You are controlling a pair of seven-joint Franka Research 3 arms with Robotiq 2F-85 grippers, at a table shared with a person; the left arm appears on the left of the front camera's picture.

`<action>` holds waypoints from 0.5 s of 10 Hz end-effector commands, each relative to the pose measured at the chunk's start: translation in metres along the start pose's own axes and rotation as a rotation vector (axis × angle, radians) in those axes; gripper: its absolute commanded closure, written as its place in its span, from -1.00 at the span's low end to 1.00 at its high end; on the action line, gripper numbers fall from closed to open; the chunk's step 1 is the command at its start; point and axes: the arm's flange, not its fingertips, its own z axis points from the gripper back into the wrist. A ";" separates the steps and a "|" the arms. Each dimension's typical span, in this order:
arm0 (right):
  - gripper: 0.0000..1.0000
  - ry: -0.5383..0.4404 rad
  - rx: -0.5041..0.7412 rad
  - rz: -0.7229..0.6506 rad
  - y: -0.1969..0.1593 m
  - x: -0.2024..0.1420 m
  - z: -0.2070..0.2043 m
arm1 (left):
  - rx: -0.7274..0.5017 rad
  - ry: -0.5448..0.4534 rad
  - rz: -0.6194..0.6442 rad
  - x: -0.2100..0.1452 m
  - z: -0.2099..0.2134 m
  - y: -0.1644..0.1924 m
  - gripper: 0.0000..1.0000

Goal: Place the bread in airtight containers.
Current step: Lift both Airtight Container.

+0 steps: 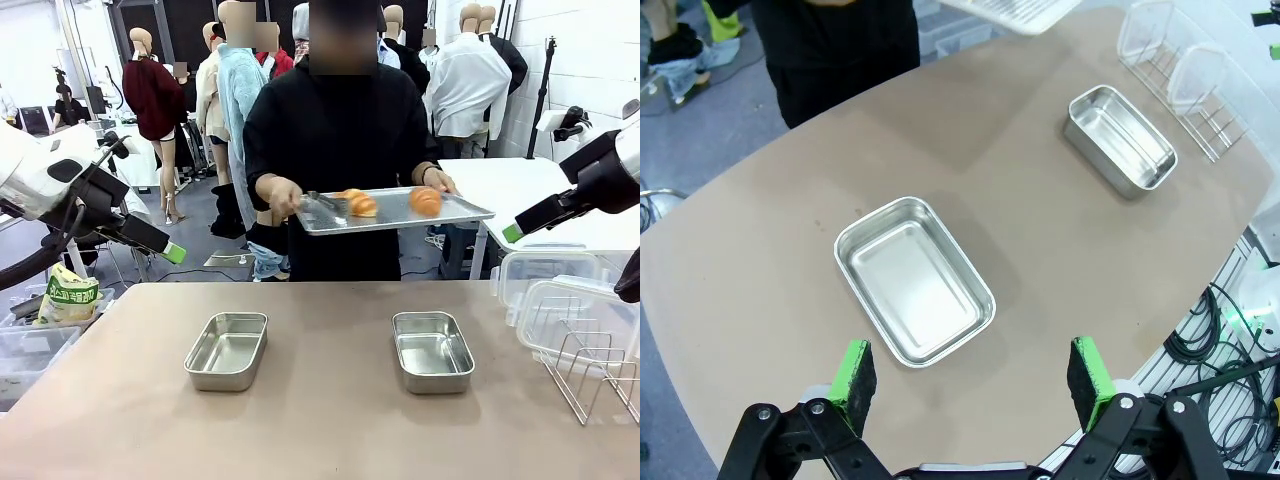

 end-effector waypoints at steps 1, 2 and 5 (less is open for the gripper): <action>-1.00 0.000 0.008 0.001 0.000 0.000 -0.001 | -0.005 0.002 0.003 -0.001 0.002 0.001 -1.00; -1.00 0.000 0.008 0.001 0.000 0.000 -0.001 | -0.005 0.002 0.003 -0.001 0.002 0.001 -1.00; -1.00 0.000 0.008 0.001 0.000 0.000 -0.001 | -0.005 0.002 0.003 -0.001 0.002 0.001 -1.00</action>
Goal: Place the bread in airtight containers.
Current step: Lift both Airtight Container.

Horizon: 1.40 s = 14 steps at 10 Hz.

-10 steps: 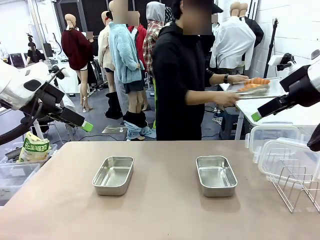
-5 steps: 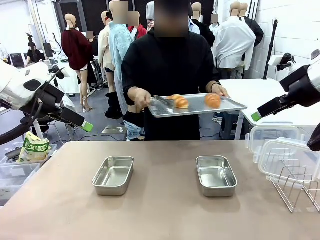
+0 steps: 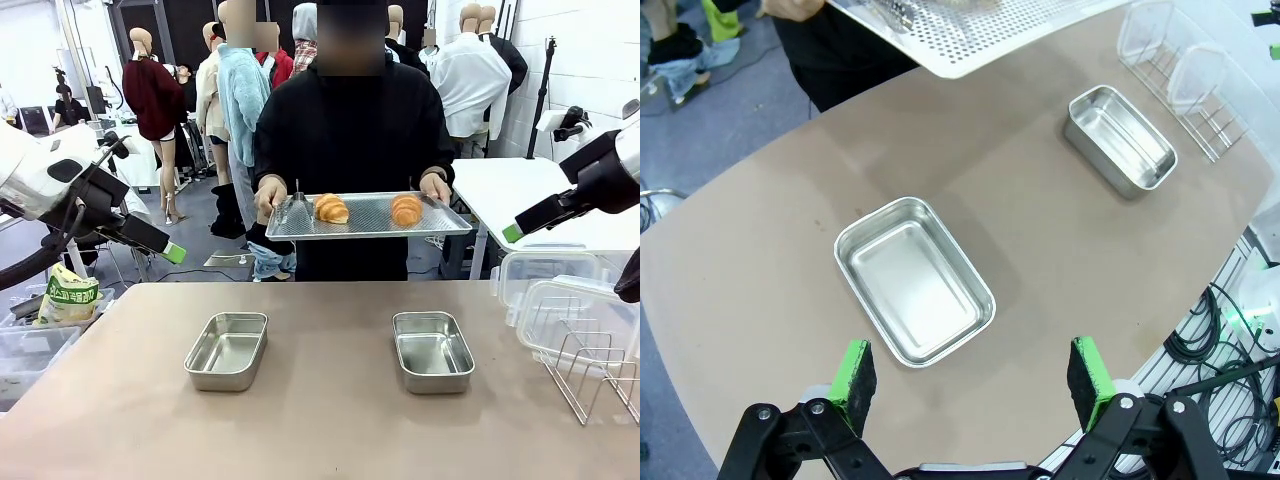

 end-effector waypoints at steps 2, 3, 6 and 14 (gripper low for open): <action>-1.00 0.000 0.008 0.001 0.000 0.000 -0.001 | -0.005 0.002 0.003 -0.001 0.002 0.001 -1.00; -1.00 0.000 0.008 0.001 0.000 0.000 -0.001 | -0.005 0.002 0.003 -0.001 0.002 0.001 -1.00; -1.00 0.000 0.008 0.001 0.000 0.000 -0.001 | -0.005 0.002 0.003 -0.001 0.002 0.001 -1.00; -1.00 0.349 -0.159 -0.150 0.045 0.037 -0.109 | 0.151 0.178 0.396 0.014 -0.087 0.033 -1.00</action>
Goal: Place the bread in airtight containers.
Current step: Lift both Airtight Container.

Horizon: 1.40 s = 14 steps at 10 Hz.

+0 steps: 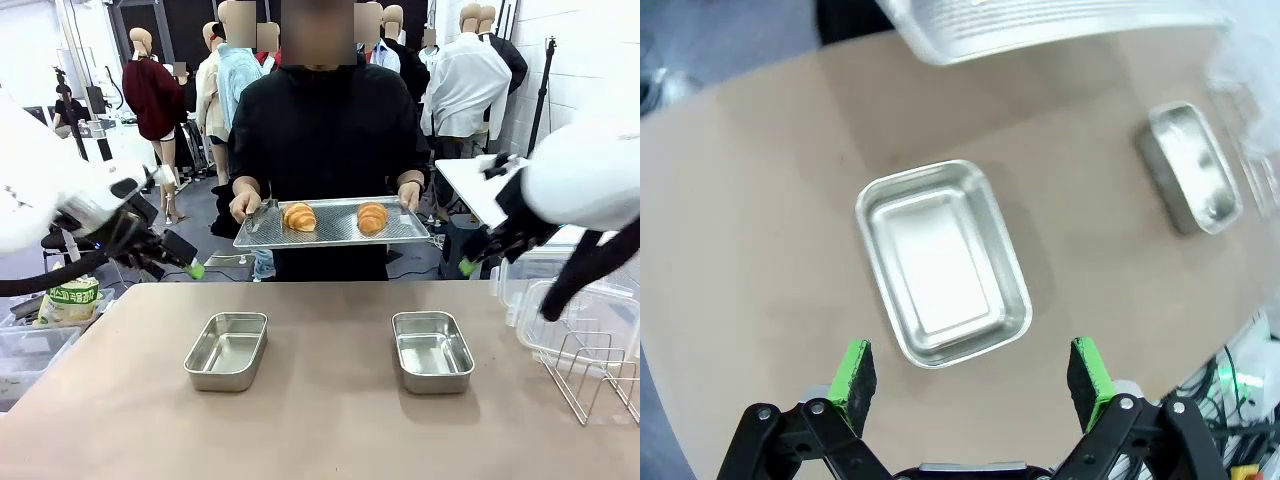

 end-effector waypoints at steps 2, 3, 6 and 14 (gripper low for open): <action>-1.00 0.154 -0.165 -0.026 0.024 0.021 -0.044 | 0.106 0.094 0.166 0.009 -0.038 0.016 -1.00; -1.00 0.200 -0.199 -0.052 0.024 0.020 -0.072 | 0.132 0.130 0.188 0.009 -0.052 0.028 -1.00; -1.00 0.339 -0.193 -0.133 0.015 0.003 -0.128 | 0.166 0.175 0.234 0.004 -0.090 0.050 -1.00; -1.00 0.421 -0.131 -0.208 0.000 -0.017 -0.175 | 0.213 0.349 0.208 0.006 -0.159 0.066 -1.00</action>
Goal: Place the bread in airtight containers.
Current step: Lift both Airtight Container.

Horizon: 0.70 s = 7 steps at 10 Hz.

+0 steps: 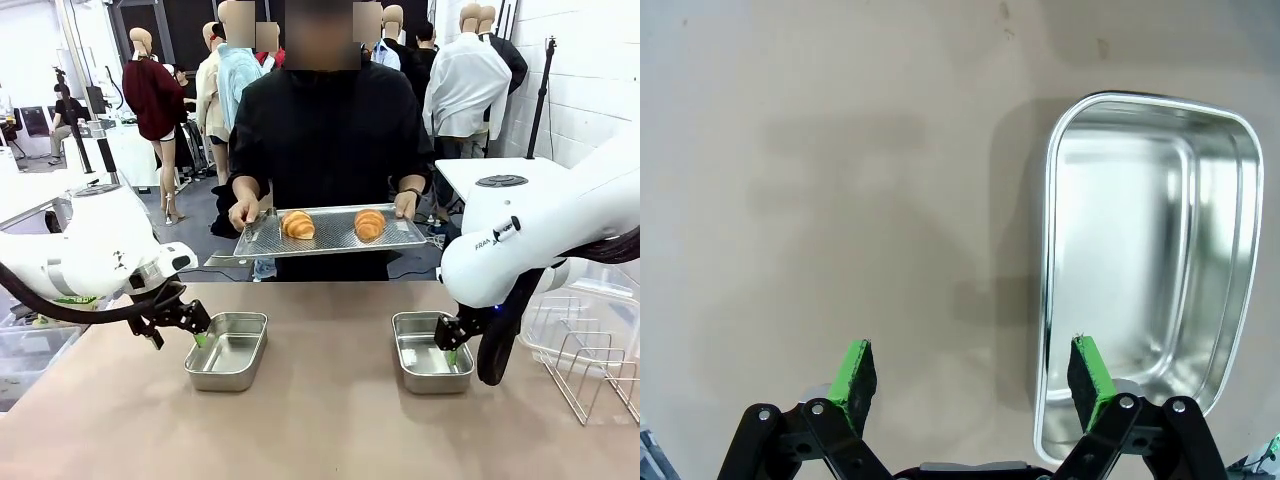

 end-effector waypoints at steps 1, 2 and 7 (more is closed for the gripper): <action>-1.00 -0.001 0.024 -0.037 0.001 0.007 -0.001 | 0.034 0.024 -0.004 0.016 0.000 -0.008 -1.00; -1.00 -0.002 0.027 -0.041 0.000 0.006 -0.001 | 0.034 0.033 -0.008 0.017 -0.004 -0.009 -1.00; -1.00 -0.040 0.128 -0.086 -0.004 0.006 -0.001 | 0.088 0.055 -0.019 0.023 -0.009 -0.013 -1.00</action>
